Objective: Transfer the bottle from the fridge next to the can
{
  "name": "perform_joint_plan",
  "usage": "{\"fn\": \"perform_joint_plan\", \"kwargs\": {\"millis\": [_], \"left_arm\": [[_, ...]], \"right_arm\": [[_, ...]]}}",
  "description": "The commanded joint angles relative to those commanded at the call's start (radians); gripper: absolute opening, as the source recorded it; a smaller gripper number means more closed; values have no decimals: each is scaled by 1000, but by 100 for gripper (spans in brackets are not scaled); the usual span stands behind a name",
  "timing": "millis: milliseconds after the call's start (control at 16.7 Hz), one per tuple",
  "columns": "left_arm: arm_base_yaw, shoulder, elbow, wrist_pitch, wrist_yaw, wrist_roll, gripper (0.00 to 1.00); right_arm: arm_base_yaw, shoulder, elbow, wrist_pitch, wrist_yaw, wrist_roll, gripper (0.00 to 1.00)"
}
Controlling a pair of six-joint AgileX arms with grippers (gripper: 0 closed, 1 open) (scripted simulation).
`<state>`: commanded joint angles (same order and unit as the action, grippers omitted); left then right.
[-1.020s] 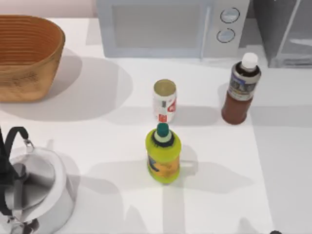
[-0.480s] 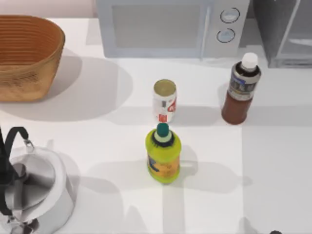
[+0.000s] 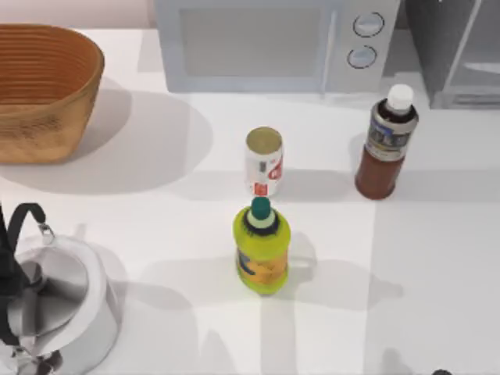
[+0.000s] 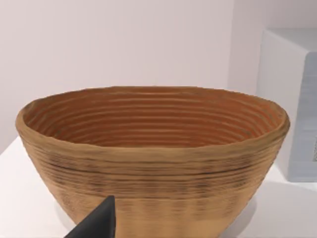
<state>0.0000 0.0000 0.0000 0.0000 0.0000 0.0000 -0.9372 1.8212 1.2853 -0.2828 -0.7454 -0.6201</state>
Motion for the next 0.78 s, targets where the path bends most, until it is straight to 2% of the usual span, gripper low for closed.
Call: {"fn": "perform_joint_plan", "kwargs": {"millis": [180,300,780], "left_arm": [[0,0,0,0,0,0,100],[0,0,0,0,0,0,100],[0,0,0,0,0,0,100]], "right_arm": [[62,-14,-20,28,60,52,100],[155,-31,-50,63,136,119,100],[739,-147,-223,258,566,482,100]]}}
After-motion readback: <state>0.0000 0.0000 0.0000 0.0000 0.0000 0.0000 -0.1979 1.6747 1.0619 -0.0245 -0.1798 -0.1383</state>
